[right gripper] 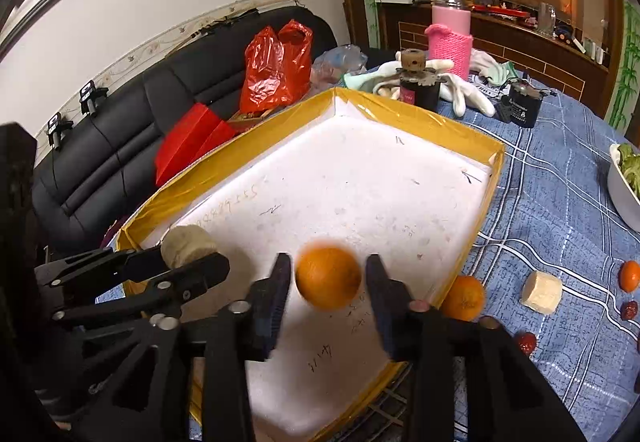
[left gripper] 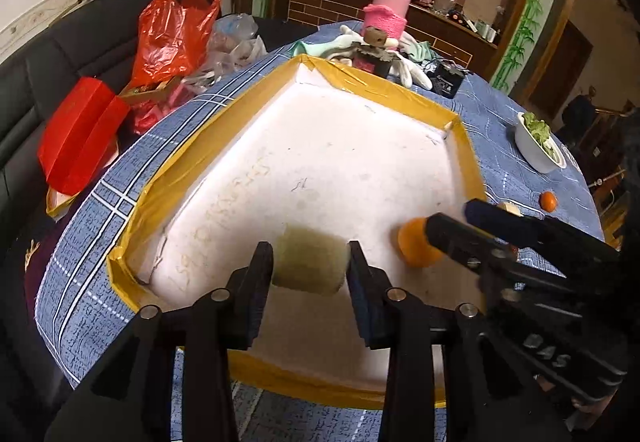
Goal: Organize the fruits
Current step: 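Carry both held items over the yellow tray and open both tools, then grasp a tangerine with the left tool while the right tool grasps a dark brown fruit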
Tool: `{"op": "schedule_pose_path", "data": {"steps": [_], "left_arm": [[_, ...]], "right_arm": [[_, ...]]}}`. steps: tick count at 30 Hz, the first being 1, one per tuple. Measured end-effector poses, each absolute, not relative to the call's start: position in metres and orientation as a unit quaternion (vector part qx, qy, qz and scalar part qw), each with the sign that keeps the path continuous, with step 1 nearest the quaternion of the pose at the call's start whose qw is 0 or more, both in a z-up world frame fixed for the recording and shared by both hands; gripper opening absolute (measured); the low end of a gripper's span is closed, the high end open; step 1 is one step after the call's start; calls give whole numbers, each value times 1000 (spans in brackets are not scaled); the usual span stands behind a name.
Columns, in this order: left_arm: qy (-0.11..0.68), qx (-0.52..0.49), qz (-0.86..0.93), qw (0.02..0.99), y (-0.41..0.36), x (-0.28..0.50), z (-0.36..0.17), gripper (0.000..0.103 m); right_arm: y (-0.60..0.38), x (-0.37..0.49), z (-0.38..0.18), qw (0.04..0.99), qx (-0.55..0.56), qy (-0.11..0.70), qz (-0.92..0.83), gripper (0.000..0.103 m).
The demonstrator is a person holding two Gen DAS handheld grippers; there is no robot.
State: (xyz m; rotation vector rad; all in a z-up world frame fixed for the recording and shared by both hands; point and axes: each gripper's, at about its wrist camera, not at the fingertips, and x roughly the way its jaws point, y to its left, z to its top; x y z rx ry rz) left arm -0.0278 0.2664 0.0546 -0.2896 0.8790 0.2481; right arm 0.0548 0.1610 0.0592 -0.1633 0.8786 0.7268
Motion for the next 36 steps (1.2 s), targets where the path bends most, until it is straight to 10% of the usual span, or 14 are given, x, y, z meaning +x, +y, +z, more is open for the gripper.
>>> {"op": "schedule_pose_path", "data": {"steps": [3, 23, 36], "left_arm": [[411, -133, 133, 892, 268, -32, 58, 60], [380, -8, -93, 920, 87, -56, 68, 62], [409, 14, -180, 894, 71, -35, 41, 54]], "right_arm": [[153, 53, 65, 841, -64, 412, 345, 51], [-73, -19, 60, 887, 16, 406, 220, 59], [-57, -22, 23, 867, -32, 428, 253, 41]]}}
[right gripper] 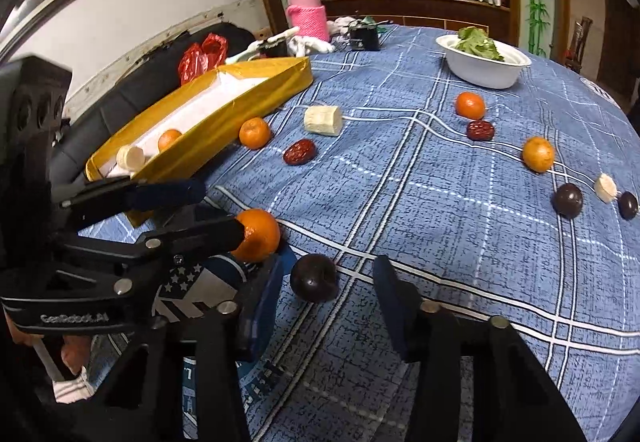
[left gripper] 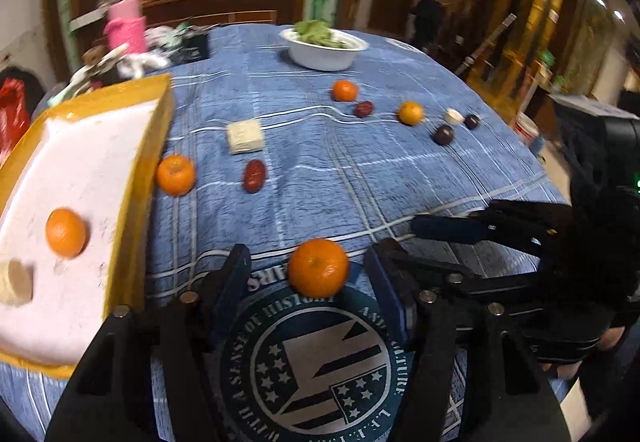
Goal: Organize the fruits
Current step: 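Grasp a tangerine with the left tool while the right tool grasps a dark brown fruit, then carry both fruits over the yellow tray and open both tools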
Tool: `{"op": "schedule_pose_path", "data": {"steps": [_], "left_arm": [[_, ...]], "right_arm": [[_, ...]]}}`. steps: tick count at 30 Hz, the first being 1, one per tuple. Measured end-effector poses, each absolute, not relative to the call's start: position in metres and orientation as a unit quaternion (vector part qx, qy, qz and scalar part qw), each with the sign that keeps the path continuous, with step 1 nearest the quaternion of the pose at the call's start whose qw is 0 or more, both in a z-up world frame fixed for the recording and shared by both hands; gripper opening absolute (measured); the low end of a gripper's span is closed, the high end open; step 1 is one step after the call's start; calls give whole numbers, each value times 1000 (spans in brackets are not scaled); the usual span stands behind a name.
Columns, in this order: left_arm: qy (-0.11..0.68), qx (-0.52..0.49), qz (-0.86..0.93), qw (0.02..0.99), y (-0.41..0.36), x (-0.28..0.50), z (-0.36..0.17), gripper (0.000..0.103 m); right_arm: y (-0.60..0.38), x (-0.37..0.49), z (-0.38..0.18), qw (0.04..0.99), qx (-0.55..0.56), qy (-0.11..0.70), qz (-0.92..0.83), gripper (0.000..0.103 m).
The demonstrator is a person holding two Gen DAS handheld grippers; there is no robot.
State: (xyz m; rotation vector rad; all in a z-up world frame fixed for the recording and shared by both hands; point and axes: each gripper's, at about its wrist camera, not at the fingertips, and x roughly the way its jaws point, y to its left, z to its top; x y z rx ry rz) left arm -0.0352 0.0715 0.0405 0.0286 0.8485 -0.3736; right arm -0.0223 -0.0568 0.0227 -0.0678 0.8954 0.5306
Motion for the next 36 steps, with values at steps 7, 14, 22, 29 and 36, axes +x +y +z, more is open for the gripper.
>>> {"op": "schedule_pose_path", "data": {"steps": [7, 14, 22, 29, 36], "left_arm": [[416, 26, -222, 881, 68, -30, 33, 37], [438, 59, -183, 878, 67, -21, 20, 37], [448, 57, -179, 874, 64, -19, 13, 36], [446, 44, -181, 875, 71, -18, 14, 28], [424, 28, -172, 889, 79, -28, 29, 28]], "right_arm": [[-44, -24, 13, 861, -65, 431, 262, 35], [-43, -20, 9, 857, -65, 435, 268, 27], [-39, -20, 8, 857, -76, 434, 267, 26], [-36, -21, 9, 860, -87, 431, 257, 24], [-44, -23, 16, 867, -70, 423, 253, 24]]}}
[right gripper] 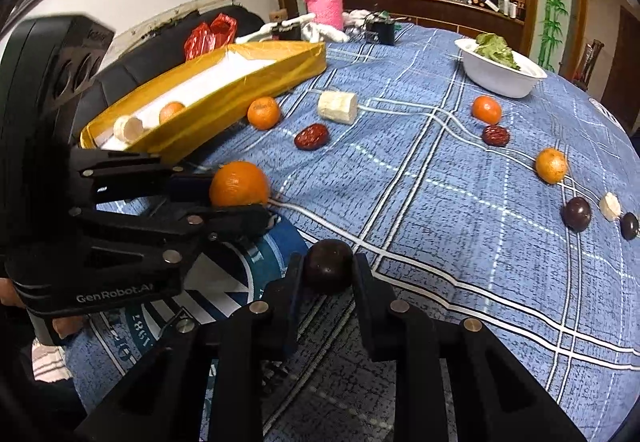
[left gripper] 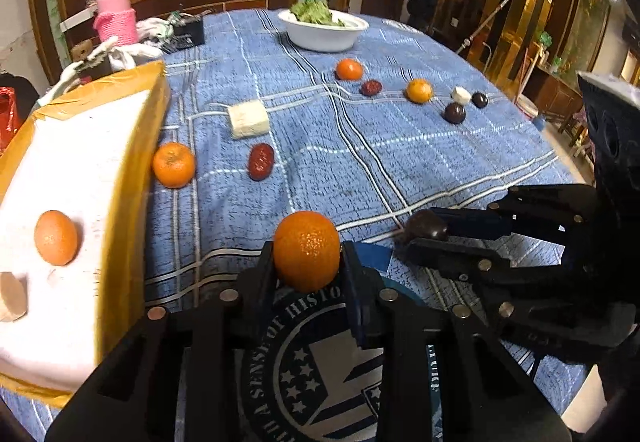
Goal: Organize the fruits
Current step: 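Carry both fruits over the yellow tray and open both tools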
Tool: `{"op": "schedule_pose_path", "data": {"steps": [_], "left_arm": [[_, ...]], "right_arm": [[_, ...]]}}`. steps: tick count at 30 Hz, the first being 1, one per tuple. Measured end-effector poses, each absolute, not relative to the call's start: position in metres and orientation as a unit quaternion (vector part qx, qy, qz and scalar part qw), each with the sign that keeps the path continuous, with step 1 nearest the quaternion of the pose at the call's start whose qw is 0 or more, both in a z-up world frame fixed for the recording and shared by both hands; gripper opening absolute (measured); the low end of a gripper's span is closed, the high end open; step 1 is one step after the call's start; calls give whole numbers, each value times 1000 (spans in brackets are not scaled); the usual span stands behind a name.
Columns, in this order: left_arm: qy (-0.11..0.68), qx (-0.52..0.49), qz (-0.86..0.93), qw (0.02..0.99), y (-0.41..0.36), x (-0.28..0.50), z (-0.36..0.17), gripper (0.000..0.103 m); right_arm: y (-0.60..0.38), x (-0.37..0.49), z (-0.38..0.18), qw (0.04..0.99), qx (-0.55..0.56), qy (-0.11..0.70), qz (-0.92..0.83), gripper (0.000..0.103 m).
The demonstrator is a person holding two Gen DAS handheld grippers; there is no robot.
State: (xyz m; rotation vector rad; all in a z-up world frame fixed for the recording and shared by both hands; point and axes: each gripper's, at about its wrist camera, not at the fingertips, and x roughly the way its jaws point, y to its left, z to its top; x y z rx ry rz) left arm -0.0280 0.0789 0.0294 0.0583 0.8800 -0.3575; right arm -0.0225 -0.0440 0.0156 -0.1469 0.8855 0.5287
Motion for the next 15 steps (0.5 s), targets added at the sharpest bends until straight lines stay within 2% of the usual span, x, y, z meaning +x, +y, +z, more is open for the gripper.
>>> {"op": "schedule_pose_path", "data": {"steps": [9, 15], "left_arm": [[378, -22, -127, 917, 119, -45, 68, 28], [348, -51, -46, 935, 178, -59, 89, 28]], "right_arm": [[-45, -31, 42, 883, -61, 395, 246, 24], [0, -22, 76, 888, -54, 357, 283, 24]]}}
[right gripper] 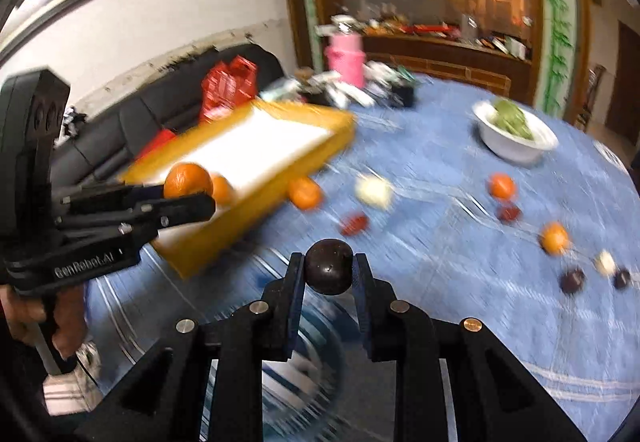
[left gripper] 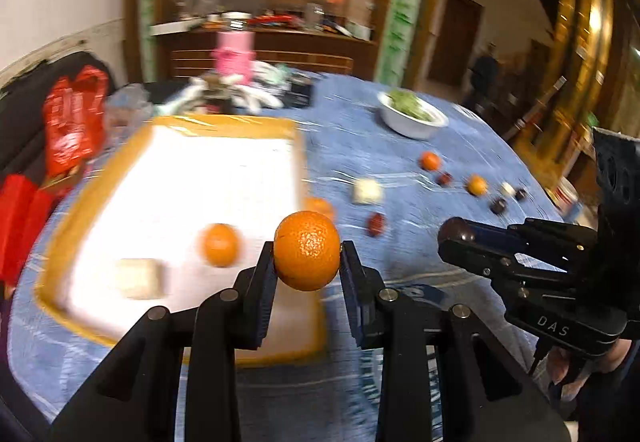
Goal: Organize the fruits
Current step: 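Carry both fruits over the yellow tray and open both tools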
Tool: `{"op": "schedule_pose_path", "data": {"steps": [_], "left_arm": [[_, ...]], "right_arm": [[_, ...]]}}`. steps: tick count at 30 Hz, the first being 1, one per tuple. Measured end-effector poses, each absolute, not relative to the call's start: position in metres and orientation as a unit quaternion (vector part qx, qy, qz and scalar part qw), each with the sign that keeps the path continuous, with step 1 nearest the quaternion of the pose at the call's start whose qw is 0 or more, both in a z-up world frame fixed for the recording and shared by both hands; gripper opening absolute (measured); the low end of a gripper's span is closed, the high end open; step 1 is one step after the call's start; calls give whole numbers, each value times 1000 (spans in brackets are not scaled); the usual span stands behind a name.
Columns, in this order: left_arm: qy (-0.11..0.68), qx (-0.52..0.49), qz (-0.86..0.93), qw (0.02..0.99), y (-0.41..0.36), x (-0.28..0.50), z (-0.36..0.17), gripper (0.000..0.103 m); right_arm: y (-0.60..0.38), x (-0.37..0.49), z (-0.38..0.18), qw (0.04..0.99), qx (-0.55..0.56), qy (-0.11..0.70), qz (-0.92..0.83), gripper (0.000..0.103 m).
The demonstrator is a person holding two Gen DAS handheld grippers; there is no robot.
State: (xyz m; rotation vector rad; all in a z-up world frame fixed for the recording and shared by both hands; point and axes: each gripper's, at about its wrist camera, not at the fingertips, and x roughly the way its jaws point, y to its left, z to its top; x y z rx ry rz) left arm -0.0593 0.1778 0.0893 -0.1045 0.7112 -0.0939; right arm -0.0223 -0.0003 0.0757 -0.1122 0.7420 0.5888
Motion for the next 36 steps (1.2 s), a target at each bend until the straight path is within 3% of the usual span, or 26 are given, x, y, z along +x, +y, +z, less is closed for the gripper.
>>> {"op": "schedule_pose_path", "data": {"steps": [13, 21, 36], "left_arm": [[400, -98, 68, 909, 252, -30, 67, 28], [405, -99, 85, 905, 260, -33, 62, 28], [398, -93, 94, 908, 268, -20, 65, 28]], "right_arm": [[146, 14, 94, 860, -71, 346, 367, 24], [153, 22, 69, 852, -60, 369, 366, 24], [152, 36, 75, 864, -60, 357, 351, 24]]}}
